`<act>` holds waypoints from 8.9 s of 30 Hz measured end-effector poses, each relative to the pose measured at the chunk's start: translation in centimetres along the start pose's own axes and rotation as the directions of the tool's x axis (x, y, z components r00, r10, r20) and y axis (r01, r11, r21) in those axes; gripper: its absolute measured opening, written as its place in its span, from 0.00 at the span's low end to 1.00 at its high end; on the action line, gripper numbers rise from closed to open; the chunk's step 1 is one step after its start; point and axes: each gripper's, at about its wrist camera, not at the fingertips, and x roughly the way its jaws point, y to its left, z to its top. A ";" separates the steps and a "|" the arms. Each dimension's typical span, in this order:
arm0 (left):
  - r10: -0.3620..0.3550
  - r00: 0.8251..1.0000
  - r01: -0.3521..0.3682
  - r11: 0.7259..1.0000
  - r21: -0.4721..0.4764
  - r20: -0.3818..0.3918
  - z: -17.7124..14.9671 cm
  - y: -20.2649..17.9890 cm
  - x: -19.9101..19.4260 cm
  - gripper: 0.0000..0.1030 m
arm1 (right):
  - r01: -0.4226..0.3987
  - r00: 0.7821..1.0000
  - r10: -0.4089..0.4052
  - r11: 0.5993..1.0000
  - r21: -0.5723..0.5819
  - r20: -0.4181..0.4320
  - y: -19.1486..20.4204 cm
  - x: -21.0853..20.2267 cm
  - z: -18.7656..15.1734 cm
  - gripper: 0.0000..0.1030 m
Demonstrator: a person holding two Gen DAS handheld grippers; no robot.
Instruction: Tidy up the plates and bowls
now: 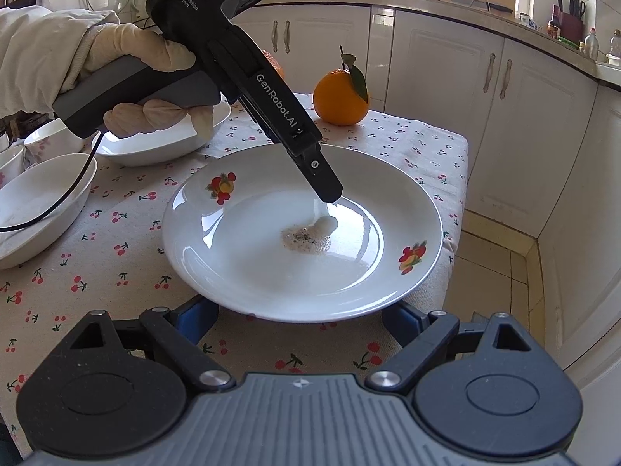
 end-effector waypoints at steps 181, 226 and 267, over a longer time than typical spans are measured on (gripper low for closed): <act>0.171 0.936 -0.191 0.981 0.035 0.308 -20.7 -5.7 -13.8 0.86 | -0.379 0.903 0.379 0.925 0.038 -0.203 1.6 3.5 13.6 0.60; 0.085 0.959 -0.135 0.976 0.173 0.270 -13.2 -6.3 -6.9 0.86 | -0.221 0.954 0.249 0.960 0.172 -0.164 -8.2 4.3 8.8 0.61; 0.078 0.941 -0.117 0.988 0.102 0.328 -14.8 -5.8 -8.4 0.94 | -0.038 0.967 0.076 0.987 0.155 -0.245 -5.7 1.2 8.1 0.94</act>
